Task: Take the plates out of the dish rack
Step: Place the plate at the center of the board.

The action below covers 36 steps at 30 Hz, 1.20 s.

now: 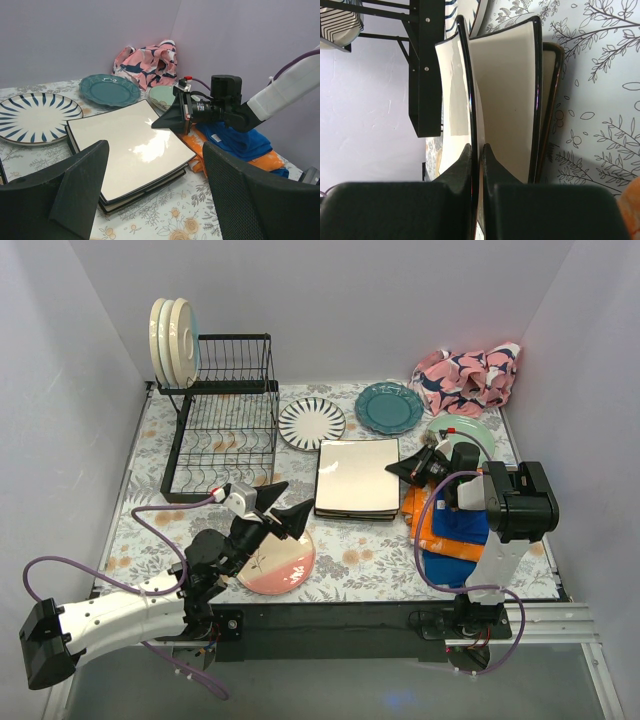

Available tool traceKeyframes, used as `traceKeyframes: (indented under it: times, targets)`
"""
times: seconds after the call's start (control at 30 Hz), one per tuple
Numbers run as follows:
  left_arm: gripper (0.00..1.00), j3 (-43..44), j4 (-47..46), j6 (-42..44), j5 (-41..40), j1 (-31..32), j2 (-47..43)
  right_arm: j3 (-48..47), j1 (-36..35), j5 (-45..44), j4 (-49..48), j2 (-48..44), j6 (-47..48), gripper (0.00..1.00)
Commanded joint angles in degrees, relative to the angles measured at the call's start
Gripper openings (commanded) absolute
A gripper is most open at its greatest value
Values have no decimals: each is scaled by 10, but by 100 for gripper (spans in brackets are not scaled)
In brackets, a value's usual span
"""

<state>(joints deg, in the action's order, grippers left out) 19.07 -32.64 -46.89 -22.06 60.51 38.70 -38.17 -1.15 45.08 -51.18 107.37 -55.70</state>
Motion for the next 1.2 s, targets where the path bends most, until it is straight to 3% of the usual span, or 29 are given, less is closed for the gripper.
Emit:
traceKeyframes:
  times: [0.0, 0.43, 0.83, 1.17]
  targets:
    - [74, -7, -9, 7, -10, 3, -9, -30, -3, 33, -69, 0, -32, 1]
    - [74, -7, -9, 8, -11, 3, -10, -35, -5, 33, -53, 10, -30, 1]
    - [74, -8, -6, 8, -10, 4, -20, -45, -4, 17, 4, 9, -4, 27]
    - [74, -8, -7, 8, -7, 5, -17, -63, -4, -14, 105, -9, 52, 39]
